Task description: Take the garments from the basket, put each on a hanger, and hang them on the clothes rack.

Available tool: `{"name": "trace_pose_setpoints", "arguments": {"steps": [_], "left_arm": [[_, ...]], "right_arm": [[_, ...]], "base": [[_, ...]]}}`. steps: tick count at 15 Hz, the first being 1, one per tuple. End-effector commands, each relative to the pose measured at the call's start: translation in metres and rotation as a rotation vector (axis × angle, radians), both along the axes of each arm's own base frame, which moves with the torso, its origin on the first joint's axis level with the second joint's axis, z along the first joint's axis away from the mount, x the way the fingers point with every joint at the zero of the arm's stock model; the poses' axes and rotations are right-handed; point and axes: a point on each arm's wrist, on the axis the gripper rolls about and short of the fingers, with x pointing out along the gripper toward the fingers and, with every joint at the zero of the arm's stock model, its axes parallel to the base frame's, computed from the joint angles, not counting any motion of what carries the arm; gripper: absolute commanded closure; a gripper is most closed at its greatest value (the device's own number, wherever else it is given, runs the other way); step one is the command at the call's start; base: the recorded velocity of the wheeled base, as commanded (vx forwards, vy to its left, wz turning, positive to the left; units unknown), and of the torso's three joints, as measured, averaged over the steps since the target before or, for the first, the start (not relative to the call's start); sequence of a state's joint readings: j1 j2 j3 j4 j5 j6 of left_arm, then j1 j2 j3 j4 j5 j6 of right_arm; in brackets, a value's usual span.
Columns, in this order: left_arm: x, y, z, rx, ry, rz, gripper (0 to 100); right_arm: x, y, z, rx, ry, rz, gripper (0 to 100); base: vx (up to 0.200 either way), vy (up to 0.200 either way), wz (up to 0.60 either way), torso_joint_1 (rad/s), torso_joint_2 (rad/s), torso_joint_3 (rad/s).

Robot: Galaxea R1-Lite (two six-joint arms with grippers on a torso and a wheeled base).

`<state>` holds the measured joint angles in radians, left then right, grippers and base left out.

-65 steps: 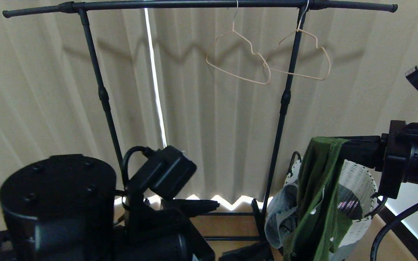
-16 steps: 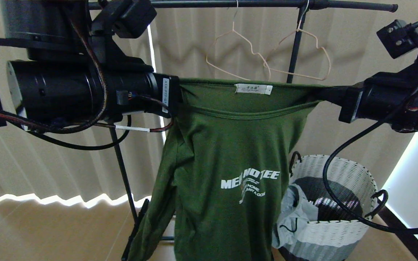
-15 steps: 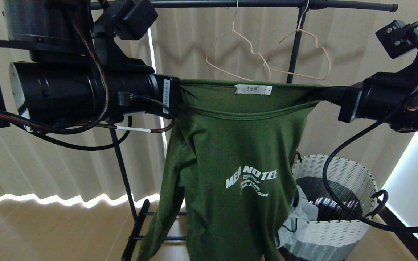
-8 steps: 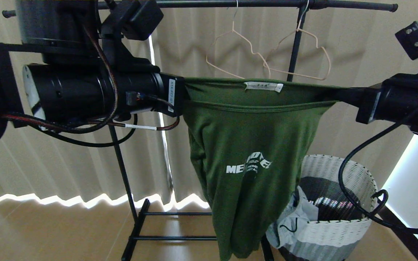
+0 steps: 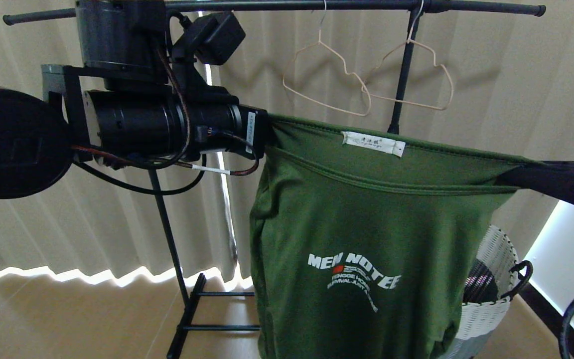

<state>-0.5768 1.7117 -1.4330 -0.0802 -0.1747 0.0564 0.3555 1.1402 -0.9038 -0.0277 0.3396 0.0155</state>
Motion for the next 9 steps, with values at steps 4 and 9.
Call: {"name": "trace_pose_setpoints", "arguments": {"steps": [4,9], "left_arm": [[-0.004,0.004,0.006,-0.011,-0.006,-0.012,100],[-0.041,0.028,0.029,0.01,-0.005,-0.015,100]], "right_arm": [[-0.006,0.001,0.001,0.004,-0.019,0.011,100],[0.04,-0.005,0.001,-0.034,-0.083,-0.095,100]], "base": [[0.0,0.0,0.0,0.0,0.0,0.0],[0.0,0.0,0.0,0.0,0.0,0.0]]}}
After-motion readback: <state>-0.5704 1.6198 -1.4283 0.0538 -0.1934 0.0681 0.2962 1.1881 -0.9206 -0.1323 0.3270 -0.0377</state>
